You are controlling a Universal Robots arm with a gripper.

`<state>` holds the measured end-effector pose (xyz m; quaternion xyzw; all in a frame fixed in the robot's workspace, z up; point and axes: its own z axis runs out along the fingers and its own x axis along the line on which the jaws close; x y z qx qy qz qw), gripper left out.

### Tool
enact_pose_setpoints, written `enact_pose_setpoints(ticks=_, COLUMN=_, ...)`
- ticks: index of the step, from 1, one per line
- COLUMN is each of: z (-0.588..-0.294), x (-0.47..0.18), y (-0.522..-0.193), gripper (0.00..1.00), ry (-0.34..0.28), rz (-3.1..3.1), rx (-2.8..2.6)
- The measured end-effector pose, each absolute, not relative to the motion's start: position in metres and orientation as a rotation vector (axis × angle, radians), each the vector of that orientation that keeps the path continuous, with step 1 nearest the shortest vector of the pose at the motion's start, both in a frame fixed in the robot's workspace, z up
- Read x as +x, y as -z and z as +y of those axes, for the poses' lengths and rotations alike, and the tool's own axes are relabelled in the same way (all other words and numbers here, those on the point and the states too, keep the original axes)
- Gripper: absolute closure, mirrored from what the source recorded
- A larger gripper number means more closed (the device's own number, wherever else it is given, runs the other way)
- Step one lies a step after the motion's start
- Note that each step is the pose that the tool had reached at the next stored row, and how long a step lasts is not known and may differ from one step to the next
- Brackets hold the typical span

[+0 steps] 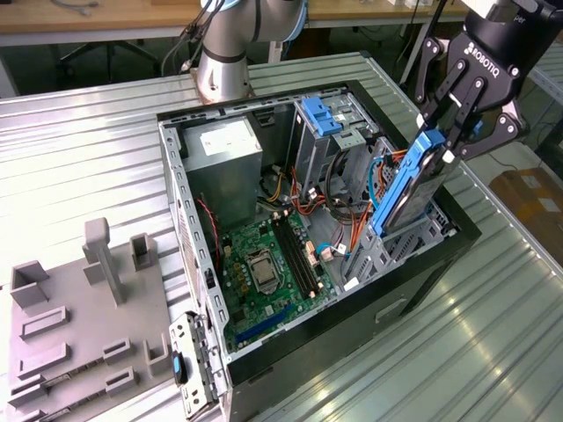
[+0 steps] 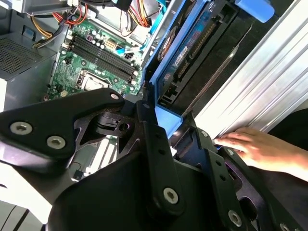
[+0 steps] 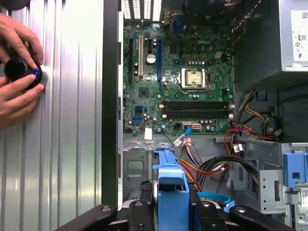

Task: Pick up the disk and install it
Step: 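Pick up the disk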

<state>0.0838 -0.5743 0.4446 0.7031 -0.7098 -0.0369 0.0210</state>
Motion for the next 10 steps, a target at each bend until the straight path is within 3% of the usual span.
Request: enact_pose_setpoints(ticks=10, z=-0.5761, x=0.0844, y=-0.4399, gripper=0.63, ry=0.116, rz=-2.201, rx=2.18)
